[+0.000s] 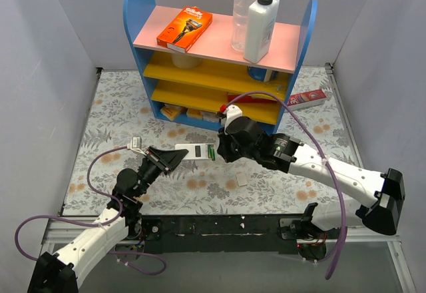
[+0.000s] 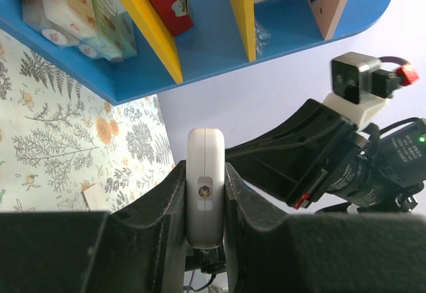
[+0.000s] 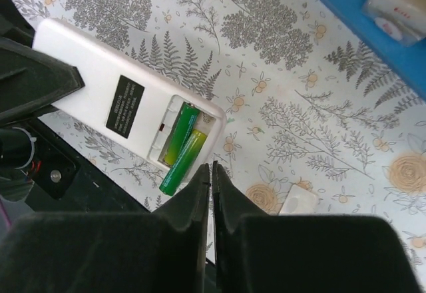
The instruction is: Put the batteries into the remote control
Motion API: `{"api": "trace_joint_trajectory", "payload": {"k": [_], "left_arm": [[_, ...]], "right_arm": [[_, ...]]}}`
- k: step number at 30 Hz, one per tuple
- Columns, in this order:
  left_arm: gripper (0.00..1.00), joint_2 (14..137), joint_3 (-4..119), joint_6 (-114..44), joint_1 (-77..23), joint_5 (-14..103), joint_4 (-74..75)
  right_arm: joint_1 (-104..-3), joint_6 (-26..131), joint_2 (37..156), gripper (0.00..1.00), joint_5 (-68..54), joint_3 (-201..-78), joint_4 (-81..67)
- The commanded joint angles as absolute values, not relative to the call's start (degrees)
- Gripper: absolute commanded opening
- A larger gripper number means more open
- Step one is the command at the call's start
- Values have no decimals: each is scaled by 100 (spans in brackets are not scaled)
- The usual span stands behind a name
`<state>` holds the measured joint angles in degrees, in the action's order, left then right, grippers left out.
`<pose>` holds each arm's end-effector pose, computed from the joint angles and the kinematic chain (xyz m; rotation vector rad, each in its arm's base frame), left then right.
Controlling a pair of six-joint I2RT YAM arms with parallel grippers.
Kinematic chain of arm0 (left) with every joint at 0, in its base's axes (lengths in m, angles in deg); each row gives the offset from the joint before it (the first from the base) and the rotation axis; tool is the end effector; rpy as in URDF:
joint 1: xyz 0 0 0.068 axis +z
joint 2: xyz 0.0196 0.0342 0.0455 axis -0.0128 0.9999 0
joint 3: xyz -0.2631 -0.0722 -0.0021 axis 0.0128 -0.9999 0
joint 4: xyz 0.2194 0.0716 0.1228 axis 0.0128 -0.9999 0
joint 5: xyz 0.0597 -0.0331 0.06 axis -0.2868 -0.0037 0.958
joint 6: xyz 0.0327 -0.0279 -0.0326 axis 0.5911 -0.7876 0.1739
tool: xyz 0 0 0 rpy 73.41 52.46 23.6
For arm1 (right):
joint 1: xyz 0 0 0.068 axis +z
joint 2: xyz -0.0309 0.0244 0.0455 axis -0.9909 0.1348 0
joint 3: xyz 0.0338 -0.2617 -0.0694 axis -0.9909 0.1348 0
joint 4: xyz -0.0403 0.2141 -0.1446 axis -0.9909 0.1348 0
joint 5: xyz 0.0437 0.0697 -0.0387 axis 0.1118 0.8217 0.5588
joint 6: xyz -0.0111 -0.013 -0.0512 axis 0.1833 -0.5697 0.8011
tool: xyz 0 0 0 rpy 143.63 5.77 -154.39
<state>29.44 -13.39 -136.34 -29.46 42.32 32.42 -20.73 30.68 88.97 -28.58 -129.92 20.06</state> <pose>0.1220 -0.0741 0.1936 -1.1219 1.5135 -2.0327 0.1436 0.2472 0.3307 -0.4988 2.1802 0.6327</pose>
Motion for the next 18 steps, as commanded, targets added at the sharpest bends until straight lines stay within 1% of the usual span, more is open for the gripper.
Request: {"api": "trace_joint_trajectory", "payload": {"k": [1, 4, 7, 8, 10, 11, 14, 18], "left_arm": [[0, 2815, -2554, -14128, -2965, 4107, 3131], [0, 2780, -2545, -14242, -2974, 4054, 3096], [0, 2754, -2528, -14338, -2965, 4001, 3035], [0, 2719, -2510, -14356, -2956, 3984, 2991], [0, 2692, -2501, -14383, -2965, 3948, 2938], [0, 2666, -2484, -14409, -2965, 3940, 2912], [0, 2648, -2449, -14436, -2965, 3878, 2850], [0, 2604, -2387, -14471, -2965, 3808, 2806]], "right_arm": [[-2073, 4166, 8388, 16, -2791, -13173, 1855], [-2073, 4922, 8134, 27, -2316, -12980, 1644], [-2064, 5713, 7826, 34, -1781, -12708, 1407], [-2064, 5915, 7756, 36, -1283, -12638, 1276], [-2064, 6522, 7588, 41, -946, -12453, 1161], [-2064, 6671, 7562, 42, -666, -12409, 1151], [-2038, 7208, 7597, 44, -383, -12303, 1195], [-1985, 7692, 7746, 45, -329, -12224, 1187]]}}
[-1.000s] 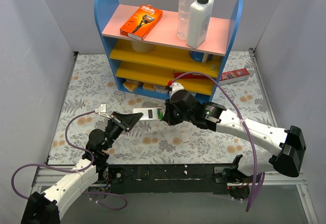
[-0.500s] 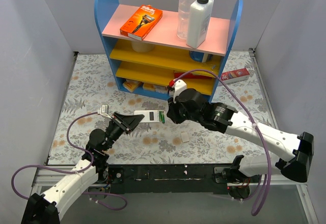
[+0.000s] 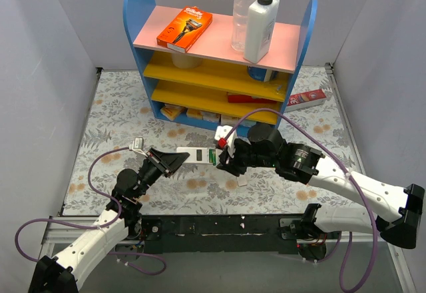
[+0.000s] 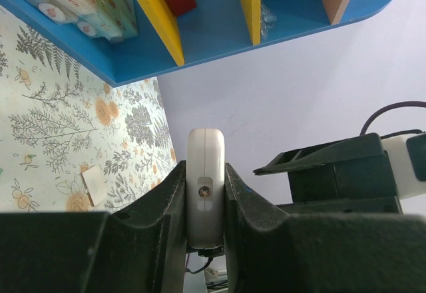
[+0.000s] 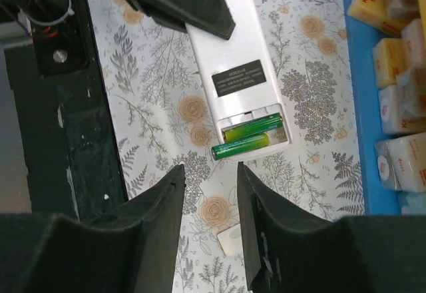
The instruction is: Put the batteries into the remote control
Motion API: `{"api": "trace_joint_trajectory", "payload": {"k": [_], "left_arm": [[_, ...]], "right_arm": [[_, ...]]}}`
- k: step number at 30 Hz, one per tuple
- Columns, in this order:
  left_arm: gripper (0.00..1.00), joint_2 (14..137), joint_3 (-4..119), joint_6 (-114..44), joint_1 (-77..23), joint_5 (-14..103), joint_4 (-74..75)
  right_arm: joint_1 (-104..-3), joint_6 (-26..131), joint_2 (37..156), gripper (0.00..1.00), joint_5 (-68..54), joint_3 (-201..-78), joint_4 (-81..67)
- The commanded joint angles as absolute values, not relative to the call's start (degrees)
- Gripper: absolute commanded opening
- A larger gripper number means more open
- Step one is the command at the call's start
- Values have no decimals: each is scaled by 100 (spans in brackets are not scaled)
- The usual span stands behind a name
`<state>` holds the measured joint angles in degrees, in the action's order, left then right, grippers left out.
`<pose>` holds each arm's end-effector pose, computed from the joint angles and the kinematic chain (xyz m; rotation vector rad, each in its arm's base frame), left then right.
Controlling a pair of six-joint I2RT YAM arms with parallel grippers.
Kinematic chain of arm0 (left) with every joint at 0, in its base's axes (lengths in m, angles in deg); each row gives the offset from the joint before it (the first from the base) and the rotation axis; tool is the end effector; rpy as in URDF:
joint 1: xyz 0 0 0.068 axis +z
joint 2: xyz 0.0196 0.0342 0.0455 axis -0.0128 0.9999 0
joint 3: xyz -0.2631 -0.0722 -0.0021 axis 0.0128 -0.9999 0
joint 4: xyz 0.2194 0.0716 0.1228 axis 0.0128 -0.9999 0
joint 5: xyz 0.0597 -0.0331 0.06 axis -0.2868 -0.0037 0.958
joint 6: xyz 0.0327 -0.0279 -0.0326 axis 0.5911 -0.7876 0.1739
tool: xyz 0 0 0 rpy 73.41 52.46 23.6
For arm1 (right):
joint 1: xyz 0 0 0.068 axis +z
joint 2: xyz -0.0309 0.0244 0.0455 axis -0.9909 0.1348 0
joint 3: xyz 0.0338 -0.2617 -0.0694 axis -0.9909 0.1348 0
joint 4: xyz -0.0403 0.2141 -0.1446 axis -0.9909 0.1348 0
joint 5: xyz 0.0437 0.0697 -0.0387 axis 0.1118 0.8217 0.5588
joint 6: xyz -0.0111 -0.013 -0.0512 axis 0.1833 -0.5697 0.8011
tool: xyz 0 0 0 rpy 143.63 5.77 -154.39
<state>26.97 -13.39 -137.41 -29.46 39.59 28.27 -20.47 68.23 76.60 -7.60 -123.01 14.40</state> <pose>0.1185 -0.0741 0.1909 -1.1359 1.5764 -2.0513 0.1097 0.2142 0.3508 -1.2605 1.6291 0.7139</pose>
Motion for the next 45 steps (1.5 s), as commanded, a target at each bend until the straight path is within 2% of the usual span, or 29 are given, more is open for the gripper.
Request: {"api": "trace_joint_trajectory", "payload": {"k": [1, 27, 45], "left_arm": [[0, 2596, -2378, -14471, -2965, 3790, 2789], [0, 2367, -2229, -14524, -2965, 3685, 2586], [0, 2218, -2194, -14559, -2965, 3623, 2499]], "right_arm": [[-1985, 7780, 7764, 44, -320, -12206, 1169], [-1967, 7877, 8071, 36, -303, -11943, 958], [-1967, 7824, 8168, 30, -944, -11828, 730]]}}
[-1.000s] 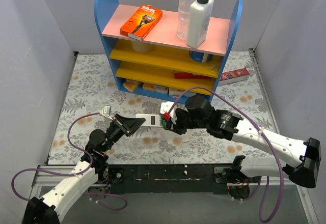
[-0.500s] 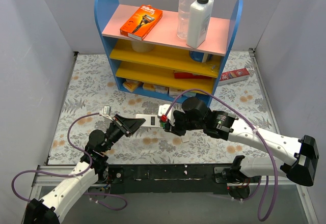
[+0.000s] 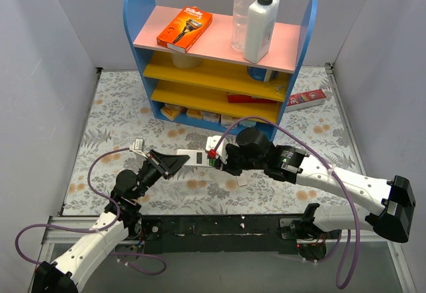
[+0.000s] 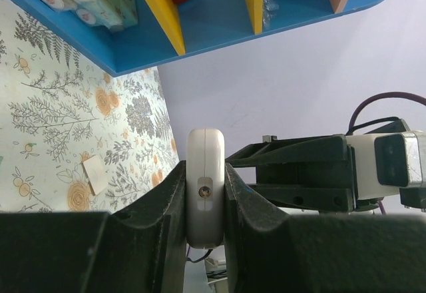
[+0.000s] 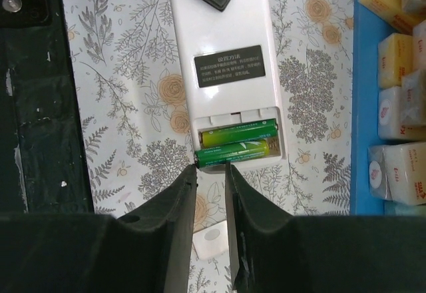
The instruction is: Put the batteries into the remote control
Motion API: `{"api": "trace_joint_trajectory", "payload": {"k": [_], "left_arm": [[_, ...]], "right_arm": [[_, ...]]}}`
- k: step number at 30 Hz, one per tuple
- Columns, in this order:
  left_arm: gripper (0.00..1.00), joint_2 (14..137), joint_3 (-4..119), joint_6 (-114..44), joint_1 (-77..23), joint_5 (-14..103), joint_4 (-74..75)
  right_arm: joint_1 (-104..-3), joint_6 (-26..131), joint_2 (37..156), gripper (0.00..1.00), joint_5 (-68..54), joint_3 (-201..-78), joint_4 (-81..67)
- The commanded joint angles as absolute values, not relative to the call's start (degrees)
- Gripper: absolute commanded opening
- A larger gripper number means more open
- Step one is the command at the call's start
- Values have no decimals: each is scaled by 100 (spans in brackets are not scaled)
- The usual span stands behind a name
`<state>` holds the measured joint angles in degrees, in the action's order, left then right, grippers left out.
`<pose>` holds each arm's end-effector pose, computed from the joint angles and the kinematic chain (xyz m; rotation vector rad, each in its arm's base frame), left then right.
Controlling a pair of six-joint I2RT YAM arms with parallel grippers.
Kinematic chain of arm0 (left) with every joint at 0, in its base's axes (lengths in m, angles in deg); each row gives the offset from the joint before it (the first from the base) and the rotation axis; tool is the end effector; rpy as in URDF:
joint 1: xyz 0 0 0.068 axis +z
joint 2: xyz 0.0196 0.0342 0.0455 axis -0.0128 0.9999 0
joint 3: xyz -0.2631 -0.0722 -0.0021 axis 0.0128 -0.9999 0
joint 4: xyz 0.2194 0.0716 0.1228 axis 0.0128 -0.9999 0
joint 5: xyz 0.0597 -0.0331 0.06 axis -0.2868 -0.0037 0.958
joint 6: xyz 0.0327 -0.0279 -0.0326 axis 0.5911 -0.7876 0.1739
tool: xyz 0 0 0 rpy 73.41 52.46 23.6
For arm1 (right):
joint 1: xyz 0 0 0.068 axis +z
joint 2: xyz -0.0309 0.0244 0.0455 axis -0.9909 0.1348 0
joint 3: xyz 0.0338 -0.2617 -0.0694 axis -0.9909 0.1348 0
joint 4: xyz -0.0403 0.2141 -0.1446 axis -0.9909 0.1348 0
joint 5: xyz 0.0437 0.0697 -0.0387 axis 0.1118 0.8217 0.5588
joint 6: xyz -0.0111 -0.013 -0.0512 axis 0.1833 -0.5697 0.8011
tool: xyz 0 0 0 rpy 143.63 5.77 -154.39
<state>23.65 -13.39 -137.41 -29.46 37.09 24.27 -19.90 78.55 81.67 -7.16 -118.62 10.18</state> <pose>0.1140 -0.0733 0.1901 -1.1186 1.6263 -2.0677 0.1172 0.2343 0.3108 -1.4563 1.5577 0.5945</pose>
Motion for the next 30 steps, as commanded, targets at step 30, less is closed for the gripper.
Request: {"api": "trace_joint_trajectory", "payload": {"k": [30], "left_arm": [[0, 2244, -2203, -14568, -2965, 3649, 2463]], "right_arm": [[-1967, 7420, 7931, 49, -680, -11969, 800]]}}
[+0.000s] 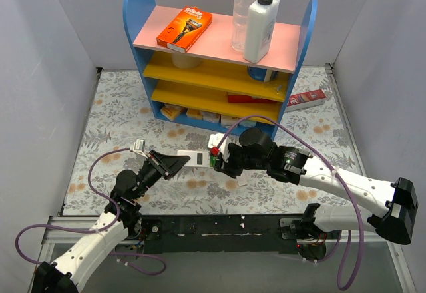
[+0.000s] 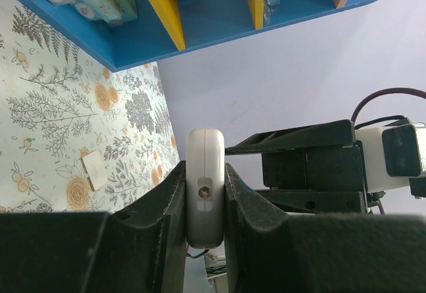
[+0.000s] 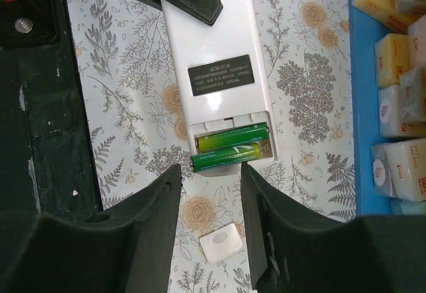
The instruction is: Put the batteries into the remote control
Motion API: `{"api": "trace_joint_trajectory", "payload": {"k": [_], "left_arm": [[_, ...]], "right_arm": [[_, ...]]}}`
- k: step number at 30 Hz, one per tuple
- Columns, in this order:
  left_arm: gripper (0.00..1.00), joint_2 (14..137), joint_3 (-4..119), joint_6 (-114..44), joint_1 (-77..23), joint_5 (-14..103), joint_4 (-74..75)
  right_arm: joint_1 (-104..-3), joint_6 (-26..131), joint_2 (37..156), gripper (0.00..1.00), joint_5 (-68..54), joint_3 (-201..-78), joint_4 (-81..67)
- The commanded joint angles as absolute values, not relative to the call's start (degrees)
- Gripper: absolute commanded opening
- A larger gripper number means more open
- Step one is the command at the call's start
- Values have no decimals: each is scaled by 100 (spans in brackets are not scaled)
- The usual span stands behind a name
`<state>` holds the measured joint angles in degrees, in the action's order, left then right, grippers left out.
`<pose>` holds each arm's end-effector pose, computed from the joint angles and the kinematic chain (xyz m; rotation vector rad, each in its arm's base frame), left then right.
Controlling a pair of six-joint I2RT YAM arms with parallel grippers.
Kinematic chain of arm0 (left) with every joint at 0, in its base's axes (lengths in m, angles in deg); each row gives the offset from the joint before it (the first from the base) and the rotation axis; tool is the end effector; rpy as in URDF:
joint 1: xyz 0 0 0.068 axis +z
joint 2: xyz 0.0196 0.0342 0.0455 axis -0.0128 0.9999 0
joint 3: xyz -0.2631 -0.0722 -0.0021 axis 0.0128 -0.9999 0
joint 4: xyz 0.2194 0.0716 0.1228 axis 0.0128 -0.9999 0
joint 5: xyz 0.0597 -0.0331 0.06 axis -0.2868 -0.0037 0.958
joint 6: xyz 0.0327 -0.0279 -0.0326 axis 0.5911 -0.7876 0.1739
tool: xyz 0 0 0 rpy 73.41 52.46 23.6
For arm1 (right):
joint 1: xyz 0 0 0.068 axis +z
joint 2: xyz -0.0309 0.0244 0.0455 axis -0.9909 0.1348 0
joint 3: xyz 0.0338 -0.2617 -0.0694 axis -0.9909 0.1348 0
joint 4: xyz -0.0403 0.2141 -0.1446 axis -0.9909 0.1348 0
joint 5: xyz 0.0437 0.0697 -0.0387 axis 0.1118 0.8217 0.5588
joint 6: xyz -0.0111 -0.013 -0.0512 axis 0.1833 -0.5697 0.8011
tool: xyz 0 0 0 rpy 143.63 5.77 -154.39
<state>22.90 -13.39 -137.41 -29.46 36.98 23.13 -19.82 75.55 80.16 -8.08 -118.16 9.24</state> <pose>0.1132 -0.0730 0.1895 -1.1236 1.6336 -2.0640 0.1152 0.2300 0.3159 -1.3904 1.5758 0.6190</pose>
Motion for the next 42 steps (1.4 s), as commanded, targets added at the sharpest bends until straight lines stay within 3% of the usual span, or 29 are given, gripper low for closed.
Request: {"api": "trace_joint_trajectory", "payload": {"k": [1, 42], "left_arm": [[0, 2209, -2203, -14568, -2965, 3650, 2437], [0, 1840, -1833, -15007, -2974, 3052, 2252]], "right_arm": [[-1967, 7411, 7931, 49, -698, -11960, 774], [-2002, 7736, 8449, 16, -1480, -11609, 246]]}}
